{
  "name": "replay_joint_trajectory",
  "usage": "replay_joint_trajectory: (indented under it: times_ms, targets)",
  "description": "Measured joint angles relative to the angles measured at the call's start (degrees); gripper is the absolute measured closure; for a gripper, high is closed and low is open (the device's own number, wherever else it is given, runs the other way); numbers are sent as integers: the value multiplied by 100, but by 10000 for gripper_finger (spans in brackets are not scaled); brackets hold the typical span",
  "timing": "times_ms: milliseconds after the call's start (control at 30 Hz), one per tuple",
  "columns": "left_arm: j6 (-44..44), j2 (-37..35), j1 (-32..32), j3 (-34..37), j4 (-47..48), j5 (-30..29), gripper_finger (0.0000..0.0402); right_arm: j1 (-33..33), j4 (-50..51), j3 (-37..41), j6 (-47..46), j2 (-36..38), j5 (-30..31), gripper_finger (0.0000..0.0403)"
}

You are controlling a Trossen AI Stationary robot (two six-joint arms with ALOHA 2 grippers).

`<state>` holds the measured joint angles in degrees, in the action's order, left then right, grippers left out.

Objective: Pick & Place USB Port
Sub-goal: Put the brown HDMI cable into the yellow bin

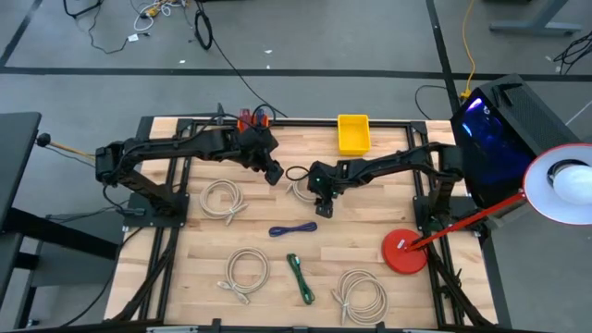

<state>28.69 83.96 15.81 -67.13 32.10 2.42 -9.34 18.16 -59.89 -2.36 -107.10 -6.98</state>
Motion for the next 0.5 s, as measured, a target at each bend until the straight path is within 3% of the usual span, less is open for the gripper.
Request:
replay_joint_trajectory:
  times_ms: [167, 267, 333, 433, 500]
  targets:
    - [1, 0, 0, 0, 4, 1, 203, -2, -47, -18, 6, -189, -60, 195]
    - [2, 0, 0, 0, 4, 0, 203, 1, -38, -16, 43, -197, 71, 217]
    - [2, 0, 1, 0, 7, 0, 203, -35, -38, -14, 38, -201, 118, 257]
    - [2, 0, 0, 0, 8, 0, 203, -110, -38, -12, -217, -204, 62, 359]
    - [4, 0, 1, 0, 11, 0, 203, -120, -42, -10, -372, -202, 61, 379]
